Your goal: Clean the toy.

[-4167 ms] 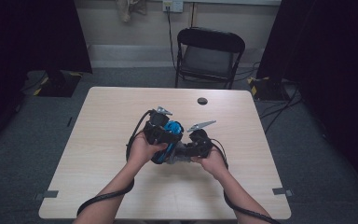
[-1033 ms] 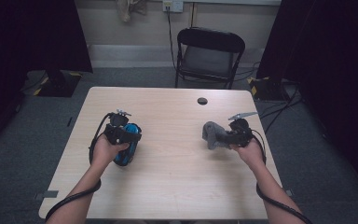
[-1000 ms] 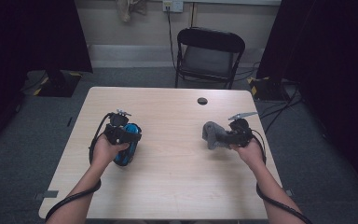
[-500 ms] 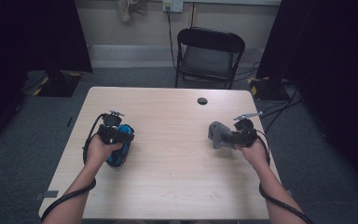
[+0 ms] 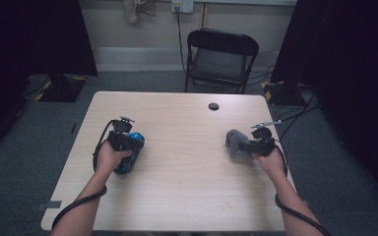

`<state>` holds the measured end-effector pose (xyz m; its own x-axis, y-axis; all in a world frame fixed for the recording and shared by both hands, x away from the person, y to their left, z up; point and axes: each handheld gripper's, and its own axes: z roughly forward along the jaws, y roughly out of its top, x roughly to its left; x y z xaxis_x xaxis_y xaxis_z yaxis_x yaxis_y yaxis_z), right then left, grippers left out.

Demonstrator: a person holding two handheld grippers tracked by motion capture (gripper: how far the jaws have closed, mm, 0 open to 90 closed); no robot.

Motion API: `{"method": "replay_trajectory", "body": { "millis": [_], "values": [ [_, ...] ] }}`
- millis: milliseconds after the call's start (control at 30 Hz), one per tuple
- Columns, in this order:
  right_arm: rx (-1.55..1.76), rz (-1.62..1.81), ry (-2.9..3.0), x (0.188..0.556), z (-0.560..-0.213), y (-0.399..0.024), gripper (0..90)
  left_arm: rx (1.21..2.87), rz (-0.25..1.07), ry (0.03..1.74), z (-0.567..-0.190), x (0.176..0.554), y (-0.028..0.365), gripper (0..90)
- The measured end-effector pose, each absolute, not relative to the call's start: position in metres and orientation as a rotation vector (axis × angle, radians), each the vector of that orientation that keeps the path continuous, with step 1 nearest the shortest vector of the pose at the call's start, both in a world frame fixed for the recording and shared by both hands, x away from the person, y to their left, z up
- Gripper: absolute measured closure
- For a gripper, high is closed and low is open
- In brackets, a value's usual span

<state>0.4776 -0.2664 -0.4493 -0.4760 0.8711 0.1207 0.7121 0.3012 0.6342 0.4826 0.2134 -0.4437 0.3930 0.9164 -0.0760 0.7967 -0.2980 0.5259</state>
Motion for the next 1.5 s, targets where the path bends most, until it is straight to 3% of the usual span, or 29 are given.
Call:
{"method": "replay_trajectory", "body": {
  "millis": [433, 800, 1500],
  "values": [
    [1.481, 0.891, 2.312, 0.483, -0.46, -0.27, 66.8, 2.216, 0.293, 1.5, -0.474, 0.492, 0.21, 25.1],
    [1.496, 0.897, 2.295, 0.484, -0.463, -0.27, 64.1, 2.215, 0.291, 1.5, -0.475, 0.494, 0.209, 25.2],
    [1.497, 0.89, 2.269, 0.482, -0.462, -0.269, 48.0, 2.232, 0.323, 1.486, -0.475, 0.492, 0.207, 24.8]
  ]
}}
